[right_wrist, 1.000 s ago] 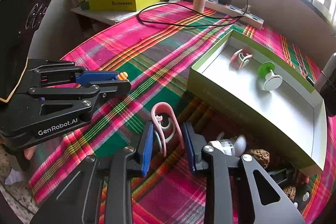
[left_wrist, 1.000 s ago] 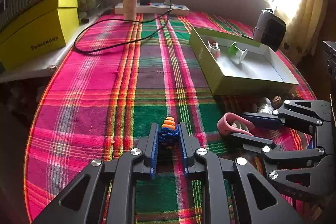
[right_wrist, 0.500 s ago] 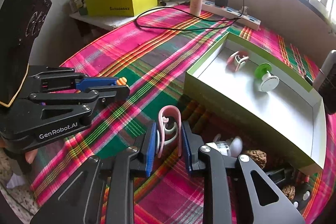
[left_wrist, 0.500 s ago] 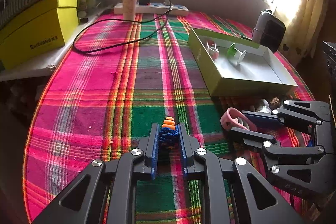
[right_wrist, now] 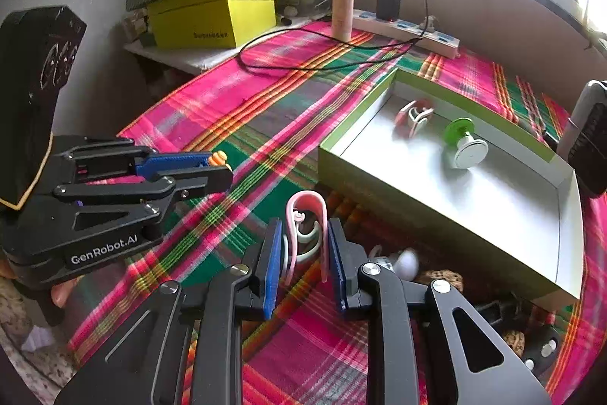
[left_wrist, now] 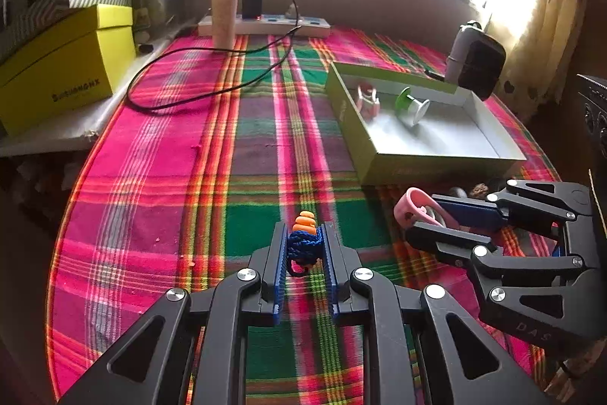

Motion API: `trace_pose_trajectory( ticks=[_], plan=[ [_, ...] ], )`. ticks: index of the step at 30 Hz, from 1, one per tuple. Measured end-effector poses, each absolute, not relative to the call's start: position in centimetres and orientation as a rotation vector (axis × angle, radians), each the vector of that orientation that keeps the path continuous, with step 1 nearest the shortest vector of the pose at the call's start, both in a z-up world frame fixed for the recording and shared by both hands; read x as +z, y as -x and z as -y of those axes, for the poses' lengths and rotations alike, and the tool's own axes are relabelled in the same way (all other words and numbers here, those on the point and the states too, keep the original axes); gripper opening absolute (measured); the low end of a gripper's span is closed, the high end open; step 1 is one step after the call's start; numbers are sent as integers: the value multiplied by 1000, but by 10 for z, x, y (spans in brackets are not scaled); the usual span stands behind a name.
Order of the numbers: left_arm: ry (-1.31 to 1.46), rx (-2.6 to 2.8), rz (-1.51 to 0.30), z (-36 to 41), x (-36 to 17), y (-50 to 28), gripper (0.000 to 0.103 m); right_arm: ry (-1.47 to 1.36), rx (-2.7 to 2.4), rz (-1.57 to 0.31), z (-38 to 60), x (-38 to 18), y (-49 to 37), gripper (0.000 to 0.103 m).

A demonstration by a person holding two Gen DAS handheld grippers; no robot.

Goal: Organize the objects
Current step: 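Carry the toy figure and pink clip with both tools over the tray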

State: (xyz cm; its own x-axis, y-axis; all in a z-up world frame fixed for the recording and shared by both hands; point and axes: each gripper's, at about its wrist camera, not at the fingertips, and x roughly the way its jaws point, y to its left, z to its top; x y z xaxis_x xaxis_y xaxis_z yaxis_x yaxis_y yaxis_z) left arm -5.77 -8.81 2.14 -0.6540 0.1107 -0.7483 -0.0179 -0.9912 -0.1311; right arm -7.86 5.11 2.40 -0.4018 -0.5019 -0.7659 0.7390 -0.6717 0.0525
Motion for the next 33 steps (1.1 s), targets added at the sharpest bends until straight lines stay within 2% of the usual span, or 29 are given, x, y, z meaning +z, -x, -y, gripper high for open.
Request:
trace_pose_trajectory(
  ticks=[18, 33],
  plan=[
    [1160, 2729, 117, 48, 55, 85, 16, -1006, -2300, -286, -107, 63, 118, 24],
    [1168, 2706, 88, 26, 57, 135, 16, -1096, -2373, -247, -135, 60, 172, 24]
  ],
)
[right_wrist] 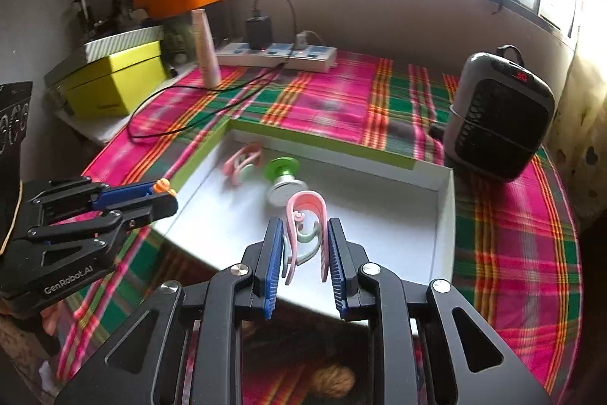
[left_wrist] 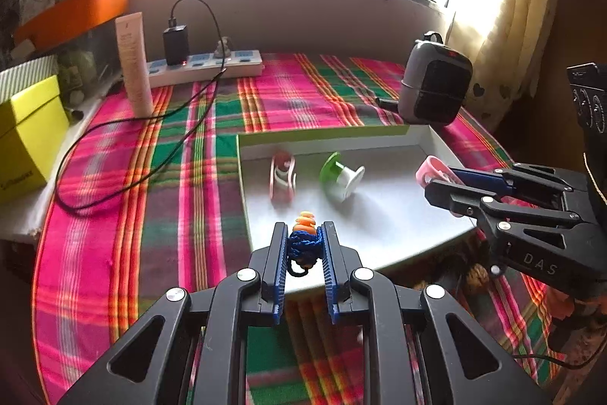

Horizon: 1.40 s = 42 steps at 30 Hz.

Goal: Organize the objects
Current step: 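Carry the toy figure and pink clip with both tools over the tray, then open both tools to release the toy figure and pink clip into the tray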

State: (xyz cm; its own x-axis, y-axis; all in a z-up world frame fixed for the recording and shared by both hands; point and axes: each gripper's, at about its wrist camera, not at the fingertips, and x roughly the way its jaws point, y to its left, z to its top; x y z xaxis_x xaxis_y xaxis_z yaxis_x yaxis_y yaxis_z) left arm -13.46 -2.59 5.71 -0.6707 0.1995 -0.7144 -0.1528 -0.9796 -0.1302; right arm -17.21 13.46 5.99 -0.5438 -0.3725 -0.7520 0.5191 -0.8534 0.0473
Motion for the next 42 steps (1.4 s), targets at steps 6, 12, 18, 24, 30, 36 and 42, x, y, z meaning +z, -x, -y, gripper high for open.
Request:
trace_pose_trajectory(
  ticks=[6, 12, 18, 24, 30, 36, 42],
  plan=[
    [1198, 2691, 96, 19, 52, 158, 16, -1144, -2392, -235, -139, 52, 199, 24],
    [1228, 2671, 95, 11, 44, 179, 16, -1197, -2390, -268, -133, 41, 223, 24],
    [1266, 2646, 92, 6, 35, 195, 16, -1246, -2380, -263, -132, 30, 243, 24],
    [1287, 2633, 85, 0, 28, 205, 16, -1272, -2372, -270, -130, 21, 254, 24],
    [1312, 2632, 86, 1, 22, 215, 16, -1282, -2372, -284, -129, 19, 261, 24],
    [1313, 2630, 79, -1, 21, 217, 16, -1287, -2371, -287, -128, 18, 263, 24],
    [1319, 2626, 69, -3, 18, 220, 16, -1294, -2370, -282, -128, 16, 263, 24]
  ],
)
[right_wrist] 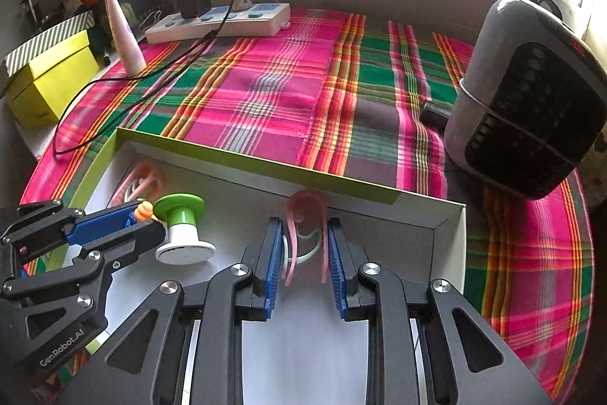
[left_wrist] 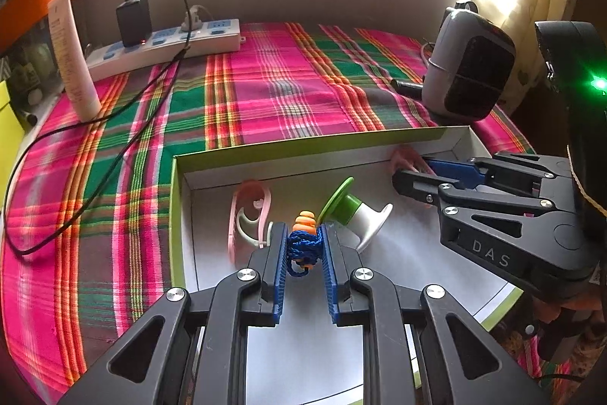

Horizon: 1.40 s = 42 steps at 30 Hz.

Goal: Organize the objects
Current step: 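Open both tools to release the toy figure and pink clip into the tray, then lift both open tools up and back away from the tray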

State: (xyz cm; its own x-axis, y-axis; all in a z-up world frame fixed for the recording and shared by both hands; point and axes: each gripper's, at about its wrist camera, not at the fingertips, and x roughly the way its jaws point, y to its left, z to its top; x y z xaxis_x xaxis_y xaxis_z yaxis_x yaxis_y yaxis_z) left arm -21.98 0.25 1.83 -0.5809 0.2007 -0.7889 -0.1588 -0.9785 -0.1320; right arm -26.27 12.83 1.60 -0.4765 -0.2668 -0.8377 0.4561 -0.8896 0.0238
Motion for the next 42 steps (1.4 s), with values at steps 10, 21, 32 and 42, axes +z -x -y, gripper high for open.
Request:
trace_pose_trajectory(
  ticks=[10, 21, 32, 42],
  plan=[
    [1325, 2619, 56, -6, 16, 221, 16, -1302, -2367, -254, -128, 15, 264, 24],
    [1328, 2613, 51, -6, 14, 222, 18, -1309, -2372, -244, -128, 16, 264, 25],
    [1309, 2627, 45, -7, 20, 216, 32, -1301, -2372, -238, -128, 18, 260, 32],
    [1303, 2641, 56, -4, 28, 207, 35, -1281, -2378, -242, -129, 22, 251, 40]
  ],
)
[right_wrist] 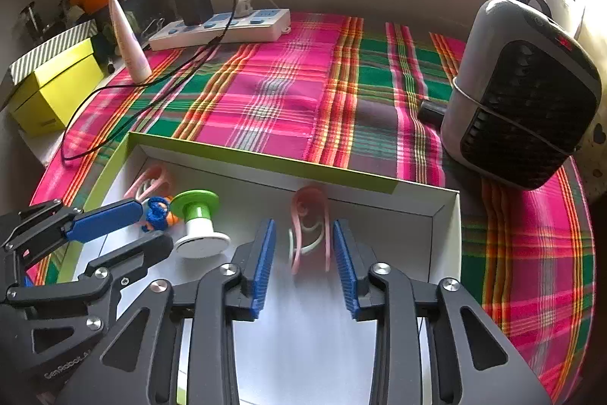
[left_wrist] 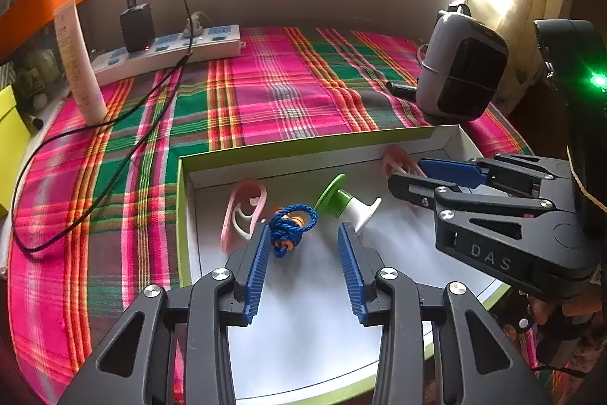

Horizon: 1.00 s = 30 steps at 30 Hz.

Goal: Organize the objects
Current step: 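Lift both open tools up and back away from the tray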

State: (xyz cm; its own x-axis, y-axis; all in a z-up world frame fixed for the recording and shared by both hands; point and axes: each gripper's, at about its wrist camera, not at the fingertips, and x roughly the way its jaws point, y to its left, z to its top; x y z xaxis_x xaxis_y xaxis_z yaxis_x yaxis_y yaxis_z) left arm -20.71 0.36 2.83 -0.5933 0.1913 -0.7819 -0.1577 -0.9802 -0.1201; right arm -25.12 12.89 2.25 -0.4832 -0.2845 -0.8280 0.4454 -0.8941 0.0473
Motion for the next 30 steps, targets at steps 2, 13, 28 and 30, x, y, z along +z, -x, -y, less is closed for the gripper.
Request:
trace_pose_trajectory(
  ticks=[2, 13, 28, 30],
  plan=[
    [1299, 2643, 61, -3, 29, 205, 37, -1274, -2384, -243, -129, 24, 249, 42],
    [1259, 2656, 95, 0, 41, 187, 41, -1245, -2417, -199, -139, 35, 231, 42],
    [1185, 2653, 137, 4, 54, 149, 45, -1169, -2485, -145, -156, 50, 187, 42],
    [1181, 2655, 149, 5, 55, 141, 45, -1150, -2491, -126, -161, 53, 178, 42]
  ],
)
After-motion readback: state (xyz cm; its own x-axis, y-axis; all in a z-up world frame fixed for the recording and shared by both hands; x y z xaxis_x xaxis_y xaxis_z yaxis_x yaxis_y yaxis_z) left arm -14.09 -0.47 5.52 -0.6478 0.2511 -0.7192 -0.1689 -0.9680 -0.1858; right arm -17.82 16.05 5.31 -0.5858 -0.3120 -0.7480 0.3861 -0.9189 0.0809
